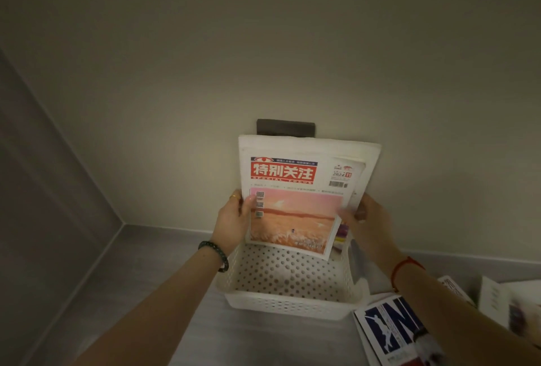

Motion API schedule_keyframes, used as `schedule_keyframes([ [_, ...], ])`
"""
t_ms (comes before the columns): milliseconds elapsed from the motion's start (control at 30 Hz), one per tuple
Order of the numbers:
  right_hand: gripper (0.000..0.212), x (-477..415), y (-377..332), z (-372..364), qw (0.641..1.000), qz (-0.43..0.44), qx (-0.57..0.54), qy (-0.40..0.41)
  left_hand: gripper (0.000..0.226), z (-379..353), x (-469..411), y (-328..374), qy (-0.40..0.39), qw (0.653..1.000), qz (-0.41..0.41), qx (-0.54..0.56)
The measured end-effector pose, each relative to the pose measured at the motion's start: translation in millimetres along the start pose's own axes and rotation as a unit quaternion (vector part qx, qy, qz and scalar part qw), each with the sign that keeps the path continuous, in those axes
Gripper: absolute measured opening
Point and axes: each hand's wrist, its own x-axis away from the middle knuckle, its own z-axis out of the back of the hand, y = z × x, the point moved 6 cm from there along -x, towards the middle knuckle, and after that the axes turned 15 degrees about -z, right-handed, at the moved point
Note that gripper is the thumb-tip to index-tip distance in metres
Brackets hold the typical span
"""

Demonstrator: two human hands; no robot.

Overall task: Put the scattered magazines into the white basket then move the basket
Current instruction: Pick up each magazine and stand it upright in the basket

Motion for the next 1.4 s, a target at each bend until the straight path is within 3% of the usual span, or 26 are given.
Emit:
schedule_keyframes([
  [467,0.014,-7.8,-2.0,-4.1,0.999,-0.003,0.044,0.026,0.016,16.2,-0.1,-6.3,0.039,0.996,0.037,-0.075],
  [700,0.028,6.3,0.5,19.5,0.999,-0.037,0.016,0.027,0.043,26.9,13.8,7.7,0.058,0.994,0.070,-0.069],
  [1000,0.019,47.2,20.9,102.7,0.999,-0.039,0.030,-0.007,0.057,25.9,51.6,47.2,0.071,0.990,0.104,-0.064],
  [1200,0.018,74.7,75.5,174.1,0.994,-0.084,0.067,-0.033,0.043,-25.5,95.6,95.1,0.008,0.998,0.048,-0.047],
  [1400,0.017,103.7,150.8,246.7,0.988,-0.130,0.081,-0.021,0.040,-139.5,164.2,119.6,-0.081,0.990,0.109,0.050],
])
